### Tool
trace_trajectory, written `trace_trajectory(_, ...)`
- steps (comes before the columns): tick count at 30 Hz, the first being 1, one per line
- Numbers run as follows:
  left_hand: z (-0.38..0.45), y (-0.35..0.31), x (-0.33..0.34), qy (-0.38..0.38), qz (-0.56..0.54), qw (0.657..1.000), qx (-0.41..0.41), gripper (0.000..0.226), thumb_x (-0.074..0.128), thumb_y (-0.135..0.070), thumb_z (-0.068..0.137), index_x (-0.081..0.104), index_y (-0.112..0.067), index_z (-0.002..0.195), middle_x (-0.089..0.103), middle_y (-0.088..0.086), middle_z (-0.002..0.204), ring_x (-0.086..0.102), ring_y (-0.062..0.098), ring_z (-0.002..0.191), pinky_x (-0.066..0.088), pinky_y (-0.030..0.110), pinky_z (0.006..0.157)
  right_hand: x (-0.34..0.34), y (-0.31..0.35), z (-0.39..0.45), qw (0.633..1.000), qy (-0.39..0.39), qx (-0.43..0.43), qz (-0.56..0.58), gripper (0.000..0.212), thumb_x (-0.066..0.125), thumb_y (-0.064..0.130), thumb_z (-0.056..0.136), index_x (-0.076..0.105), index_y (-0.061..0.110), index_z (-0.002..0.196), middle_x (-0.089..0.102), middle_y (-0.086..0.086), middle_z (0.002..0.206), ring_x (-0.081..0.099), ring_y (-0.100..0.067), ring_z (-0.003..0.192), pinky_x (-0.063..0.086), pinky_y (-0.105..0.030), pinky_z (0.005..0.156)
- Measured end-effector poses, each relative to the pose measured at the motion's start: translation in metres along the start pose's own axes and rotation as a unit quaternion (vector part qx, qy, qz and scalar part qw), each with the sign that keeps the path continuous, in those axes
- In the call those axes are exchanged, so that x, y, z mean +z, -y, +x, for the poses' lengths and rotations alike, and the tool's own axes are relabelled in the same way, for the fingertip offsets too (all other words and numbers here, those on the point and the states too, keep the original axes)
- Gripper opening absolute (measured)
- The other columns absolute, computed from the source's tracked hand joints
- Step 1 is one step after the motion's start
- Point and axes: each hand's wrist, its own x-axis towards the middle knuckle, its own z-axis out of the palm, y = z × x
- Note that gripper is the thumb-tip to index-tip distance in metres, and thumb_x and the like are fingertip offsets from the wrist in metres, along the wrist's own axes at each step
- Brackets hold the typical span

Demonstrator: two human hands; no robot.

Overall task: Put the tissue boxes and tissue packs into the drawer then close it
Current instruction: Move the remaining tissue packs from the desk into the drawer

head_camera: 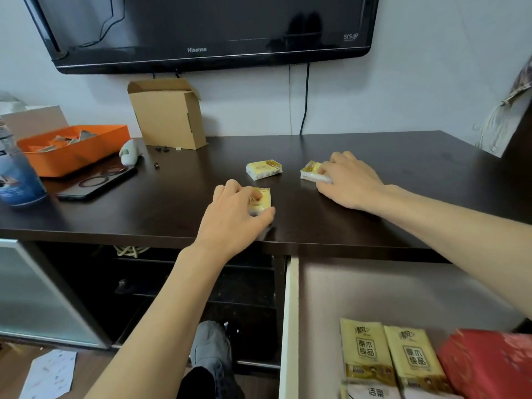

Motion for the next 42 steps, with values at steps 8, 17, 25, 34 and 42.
trace_trajectory(8, -0.013, -0.027, 0.0, 0.001, -0.005, 0.999, 0.043, 0.031, 0.069, -0.041, 0.083, 0.067, -0.024, 0.108, 0.047, -0.008, 0.107, 0.046, 0.018, 0.105, 0.046, 0.033, 0.075, -0.03, -0.013, -0.073, 0.995, -0.019, -0.048, 0.087, 0.033, 0.06, 0.062, 0.09, 0.058, 0.03, 0.083, 0.054, 0.008, 0.093, 0.053, -0.019, 0.088, 0.037, -0.039, 0.065)
trace_trajectory(17, -0.03, -0.05, -0.001, 0.044, -0.09, 0.99, 0.095, 0.019, 0.075, -0.025, 0.081, 0.069, -0.024, 0.099, 0.053, -0.008, 0.121, 0.046, 0.016, 0.106, 0.031, 0.02, 0.083, -0.052, -0.038, -0.127, 0.966, 0.03, -0.069, 0.246, 0.038, 0.074, 0.072, 0.069, 0.063, 0.036, 0.078, 0.066, 0.013, 0.103, 0.065, -0.013, 0.105, 0.054, -0.05, 0.093)
trace_trajectory(25, -0.043, -0.062, -0.003, 0.054, -0.106, 0.988, 0.1, 0.02, 0.076, -0.022, 0.082, 0.07, -0.019, 0.101, 0.05, -0.004, 0.122, 0.043, 0.018, 0.112, 0.027, 0.016, 0.085, -0.047, -0.041, -0.142, 0.969, 0.005, -0.052, 0.241, 0.053, 0.07, 0.075, 0.071, 0.057, 0.023, 0.066, 0.061, 0.016, 0.106, 0.061, -0.005, 0.102, 0.051, -0.038, 0.085)
trace_trajectory(34, -0.034, -0.058, -0.011, 0.037, -0.08, 0.995, 0.045, 0.048, 0.056, 0.013, 0.084, 0.076, -0.027, 0.102, 0.052, 0.001, 0.124, 0.04, 0.019, 0.114, 0.042, 0.028, 0.088, -0.043, -0.044, -0.14, 0.963, 0.03, 0.002, 0.267, 0.033, 0.079, 0.022, 0.079, 0.059, 0.036, 0.101, 0.052, 0.012, 0.128, 0.057, -0.004, 0.111, 0.045, -0.016, 0.081)
trace_trajectory(42, -0.029, -0.071, 0.006, 0.062, -0.13, 0.989, 0.025, 0.022, 0.055, -0.043, 0.09, 0.064, -0.024, 0.084, 0.052, -0.006, 0.122, 0.05, 0.017, 0.113, 0.041, 0.034, 0.086, -0.035, -0.049, -0.135, 0.96, 0.069, 0.052, 0.268, 0.092, 0.08, 0.052, 0.081, 0.033, 0.027, 0.156, 0.053, 0.016, 0.139, 0.053, -0.009, 0.125, 0.039, -0.017, 0.092)
